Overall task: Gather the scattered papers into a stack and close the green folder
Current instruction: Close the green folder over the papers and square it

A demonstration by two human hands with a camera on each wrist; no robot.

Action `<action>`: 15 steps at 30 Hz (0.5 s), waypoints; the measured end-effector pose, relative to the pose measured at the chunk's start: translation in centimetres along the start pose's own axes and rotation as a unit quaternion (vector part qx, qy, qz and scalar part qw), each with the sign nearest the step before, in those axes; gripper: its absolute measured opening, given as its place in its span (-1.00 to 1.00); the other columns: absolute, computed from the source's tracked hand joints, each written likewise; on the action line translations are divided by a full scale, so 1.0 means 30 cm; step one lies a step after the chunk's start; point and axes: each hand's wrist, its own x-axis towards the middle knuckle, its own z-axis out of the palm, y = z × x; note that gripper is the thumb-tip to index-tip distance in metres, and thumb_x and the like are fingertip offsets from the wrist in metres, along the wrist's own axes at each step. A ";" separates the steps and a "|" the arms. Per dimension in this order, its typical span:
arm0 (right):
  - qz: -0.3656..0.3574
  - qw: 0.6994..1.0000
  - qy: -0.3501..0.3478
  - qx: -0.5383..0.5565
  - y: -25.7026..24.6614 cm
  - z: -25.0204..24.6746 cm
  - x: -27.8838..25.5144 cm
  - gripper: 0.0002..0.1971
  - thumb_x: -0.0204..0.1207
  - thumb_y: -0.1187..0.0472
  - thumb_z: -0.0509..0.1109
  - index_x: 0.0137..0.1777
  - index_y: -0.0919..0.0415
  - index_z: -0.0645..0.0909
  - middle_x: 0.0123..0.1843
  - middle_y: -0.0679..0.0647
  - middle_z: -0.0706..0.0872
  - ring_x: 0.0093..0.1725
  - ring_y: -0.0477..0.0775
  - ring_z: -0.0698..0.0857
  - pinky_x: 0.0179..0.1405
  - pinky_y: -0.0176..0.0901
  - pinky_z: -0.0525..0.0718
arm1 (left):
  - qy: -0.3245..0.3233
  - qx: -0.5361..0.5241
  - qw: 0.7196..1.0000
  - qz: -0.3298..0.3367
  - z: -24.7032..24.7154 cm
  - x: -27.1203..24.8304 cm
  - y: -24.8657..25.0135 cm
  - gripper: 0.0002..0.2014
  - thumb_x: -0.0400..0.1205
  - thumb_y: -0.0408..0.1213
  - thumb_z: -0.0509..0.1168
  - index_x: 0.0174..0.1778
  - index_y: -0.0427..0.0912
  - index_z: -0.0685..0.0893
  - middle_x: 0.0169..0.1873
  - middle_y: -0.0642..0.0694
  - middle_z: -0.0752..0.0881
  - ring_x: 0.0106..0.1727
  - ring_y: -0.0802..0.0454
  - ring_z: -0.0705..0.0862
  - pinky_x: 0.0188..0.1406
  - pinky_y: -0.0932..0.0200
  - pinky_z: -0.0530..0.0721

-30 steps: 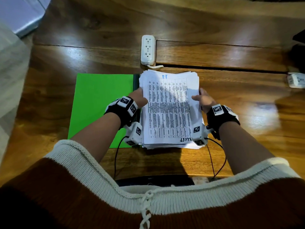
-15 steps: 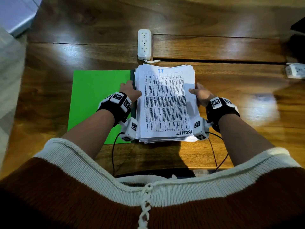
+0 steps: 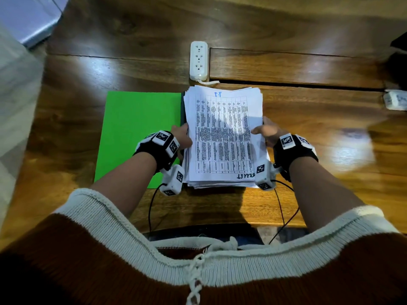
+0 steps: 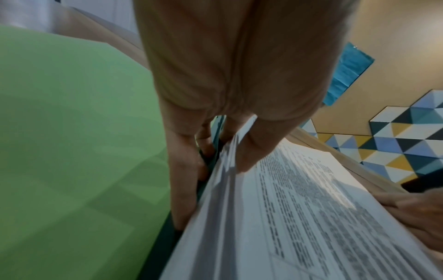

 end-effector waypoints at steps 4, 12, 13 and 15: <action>0.000 0.999 -0.003 -0.038 -0.002 0.009 0.006 -0.23 0.35 0.30 0.41 0.58 0.30 0.21 0.48 0.27 0.46 0.45 0.32 0.47 0.43 0.28 0.43 | -0.030 -0.052 0.998 0.007 -0.021 -0.043 0.013 -0.34 0.66 -0.46 0.15 0.63 0.05 0.10 0.52 -0.29 0.30 0.36 -0.40 0.50 0.22 -0.35 0.62; 0.004 0.994 0.059 -0.090 0.002 0.030 0.013 -0.18 0.37 0.27 0.51 0.59 0.26 0.18 0.47 0.30 0.48 0.38 0.37 0.53 0.34 0.24 0.55 | 0.137 0.242 0.950 -0.143 -0.235 -0.295 -0.271 -0.45 0.60 -0.34 0.28 0.53 -0.12 0.35 0.54 -0.38 0.30 0.45 -0.38 0.43 0.24 -0.26 0.61; 0.005 0.994 0.064 -0.093 -0.002 0.033 0.002 -0.21 0.38 0.29 0.50 0.58 0.26 0.20 0.44 0.29 0.50 0.36 0.36 0.54 0.31 0.21 0.58 | 0.121 0.292 0.938 -0.144 -0.242 -0.332 -0.302 -0.46 0.57 -0.38 0.29 0.49 -0.07 0.41 0.49 -0.37 0.37 0.39 -0.38 0.49 0.14 -0.28 0.66; 0.014 0.993 0.059 -0.103 0.006 0.033 0.007 -0.21 0.36 0.30 0.50 0.57 0.25 0.23 0.43 0.32 0.51 0.34 0.38 0.56 0.29 0.25 0.60 | 0.095 0.324 0.927 -0.163 -0.260 -0.352 -0.343 -0.49 0.52 -0.37 0.31 0.43 -0.03 0.51 0.40 -0.32 0.48 0.29 -0.34 0.57 0.03 -0.30 0.70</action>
